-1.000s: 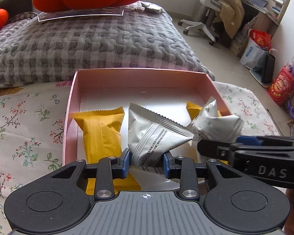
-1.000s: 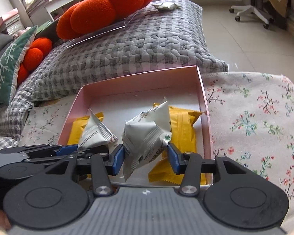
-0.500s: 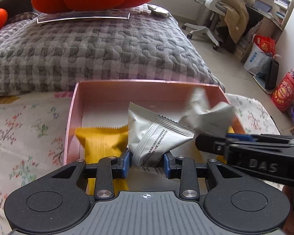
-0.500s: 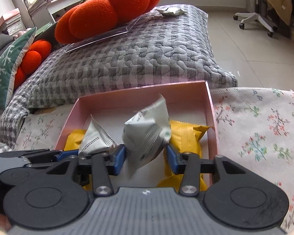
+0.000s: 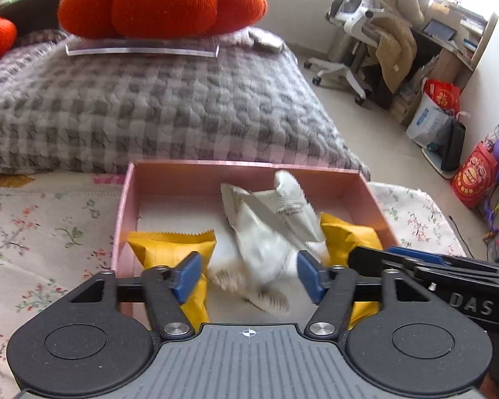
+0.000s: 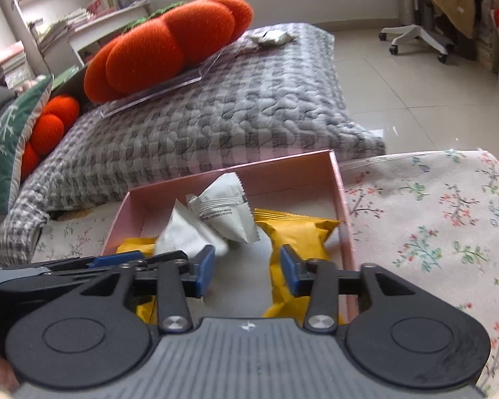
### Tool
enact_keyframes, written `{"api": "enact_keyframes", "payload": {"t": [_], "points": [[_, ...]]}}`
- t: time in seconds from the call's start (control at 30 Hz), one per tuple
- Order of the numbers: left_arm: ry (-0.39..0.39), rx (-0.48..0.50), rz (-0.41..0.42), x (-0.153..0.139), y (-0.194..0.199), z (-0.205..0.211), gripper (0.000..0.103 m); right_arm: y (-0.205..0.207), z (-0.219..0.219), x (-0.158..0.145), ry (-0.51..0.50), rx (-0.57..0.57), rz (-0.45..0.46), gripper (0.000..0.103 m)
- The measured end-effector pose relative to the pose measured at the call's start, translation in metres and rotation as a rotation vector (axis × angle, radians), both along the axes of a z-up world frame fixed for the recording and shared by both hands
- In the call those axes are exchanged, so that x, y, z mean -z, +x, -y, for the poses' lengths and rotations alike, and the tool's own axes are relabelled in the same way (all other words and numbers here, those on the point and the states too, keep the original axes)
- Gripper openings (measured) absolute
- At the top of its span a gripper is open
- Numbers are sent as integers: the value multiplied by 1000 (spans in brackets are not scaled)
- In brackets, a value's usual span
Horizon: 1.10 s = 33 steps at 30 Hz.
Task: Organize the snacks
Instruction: 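Place both white wrapped snacks into the pink box and release, then move both tools back toward the remaining snacks beside the box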
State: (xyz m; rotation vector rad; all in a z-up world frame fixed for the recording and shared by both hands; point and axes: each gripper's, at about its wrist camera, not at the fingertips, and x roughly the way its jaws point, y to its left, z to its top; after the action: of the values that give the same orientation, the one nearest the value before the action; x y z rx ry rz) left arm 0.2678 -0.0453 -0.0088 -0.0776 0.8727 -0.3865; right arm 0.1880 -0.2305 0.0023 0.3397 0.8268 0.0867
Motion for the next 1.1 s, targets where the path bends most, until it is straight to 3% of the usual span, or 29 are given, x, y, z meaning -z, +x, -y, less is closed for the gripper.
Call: {"api": "enact_keyframes", "payload": {"t": [0.07,0.2,0.4,0.7,1.1], "points": [[11,-8,22,-8,-10,-3,80,-9,4,-6,-3,17,15,64],[51,-41,33,-23,-31,-16,85,-27,8,-14,-6,33,17,84],[77,-113,46,-38,-63,-60,92,-58,5,-31,-23,47,31,98],[216,-83,55,-31,-118,-101,94,-107,-23,-33,-97,21,-6,102],[414,205,144,-12,-161,-81,94,-165,-38,-19,-183,36,-45,102]]}}
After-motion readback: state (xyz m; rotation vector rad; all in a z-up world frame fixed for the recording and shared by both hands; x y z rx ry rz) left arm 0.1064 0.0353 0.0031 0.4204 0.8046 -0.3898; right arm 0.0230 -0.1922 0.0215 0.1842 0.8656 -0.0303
